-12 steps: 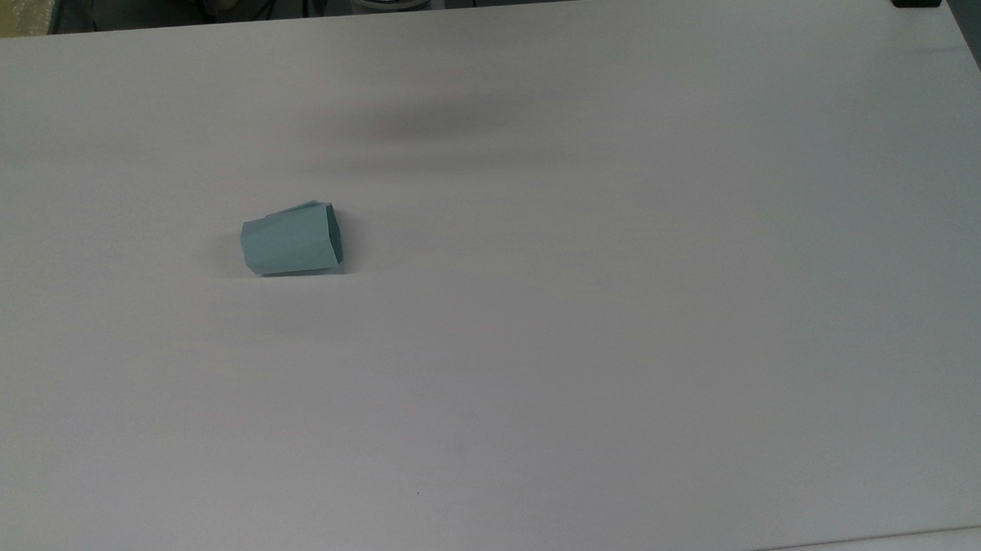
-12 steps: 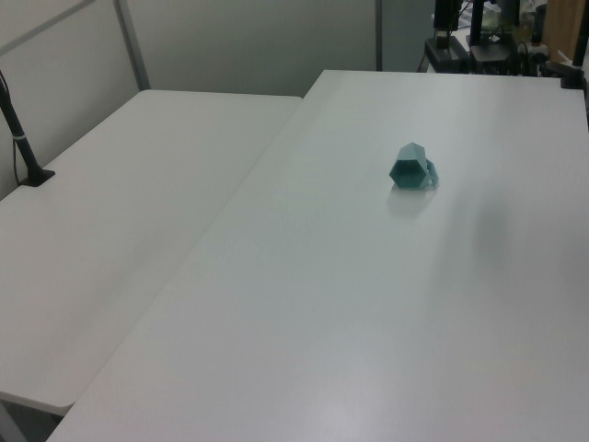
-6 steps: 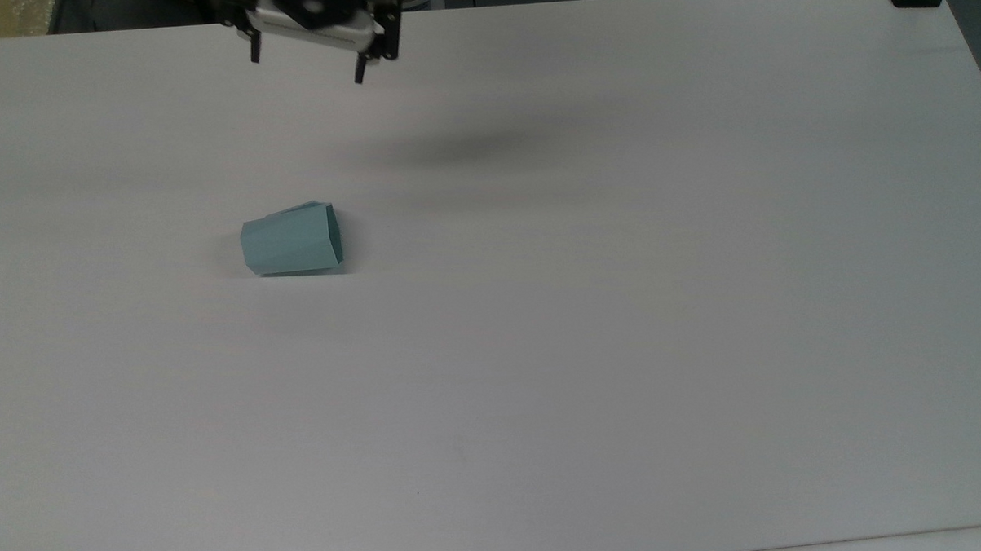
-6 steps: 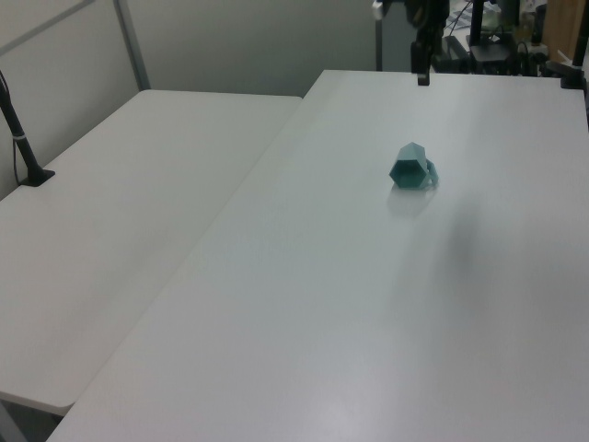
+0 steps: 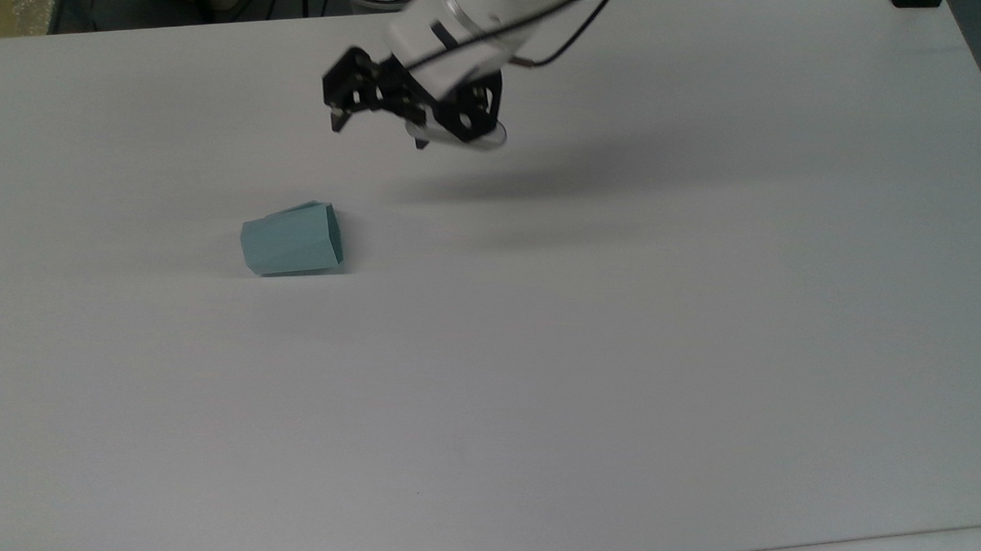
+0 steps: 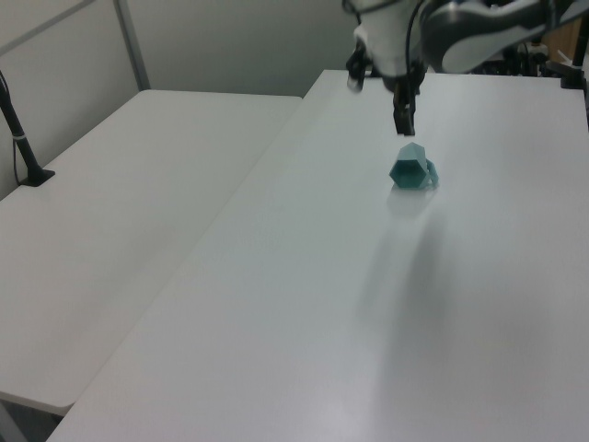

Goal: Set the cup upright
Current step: 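Move the open gripper down toward the teal cup lying on its side, then close the gripper on the rim of the teal cup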

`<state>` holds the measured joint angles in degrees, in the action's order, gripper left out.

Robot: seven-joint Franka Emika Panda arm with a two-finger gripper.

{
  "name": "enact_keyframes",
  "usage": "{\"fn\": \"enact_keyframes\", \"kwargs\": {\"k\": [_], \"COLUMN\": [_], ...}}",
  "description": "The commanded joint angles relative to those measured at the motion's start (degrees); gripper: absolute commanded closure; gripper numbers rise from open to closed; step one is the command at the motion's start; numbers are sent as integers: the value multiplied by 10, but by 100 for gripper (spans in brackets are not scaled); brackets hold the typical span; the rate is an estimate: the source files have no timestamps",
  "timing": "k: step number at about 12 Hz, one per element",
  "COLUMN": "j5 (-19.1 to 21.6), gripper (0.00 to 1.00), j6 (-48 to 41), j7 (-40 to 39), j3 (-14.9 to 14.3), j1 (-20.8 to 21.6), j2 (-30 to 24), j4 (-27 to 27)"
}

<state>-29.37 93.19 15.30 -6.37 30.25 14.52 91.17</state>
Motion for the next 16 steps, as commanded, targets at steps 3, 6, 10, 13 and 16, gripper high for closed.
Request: {"fn": "enact_keyframes", "kwargs": {"k": [3,6,10,13,16], "j5": [-69,-130,-190,-231,-245], "gripper": [0,0,0,0,0], "j6": [42,42,62,93,102], "j7": [71,142,246,244,246], "j3": [-5,-4,9,9,9], "j1": [16,17,12,5,-4], "j2": [90,105,96,107,112], "j4": [8,42,80,102,108]}}
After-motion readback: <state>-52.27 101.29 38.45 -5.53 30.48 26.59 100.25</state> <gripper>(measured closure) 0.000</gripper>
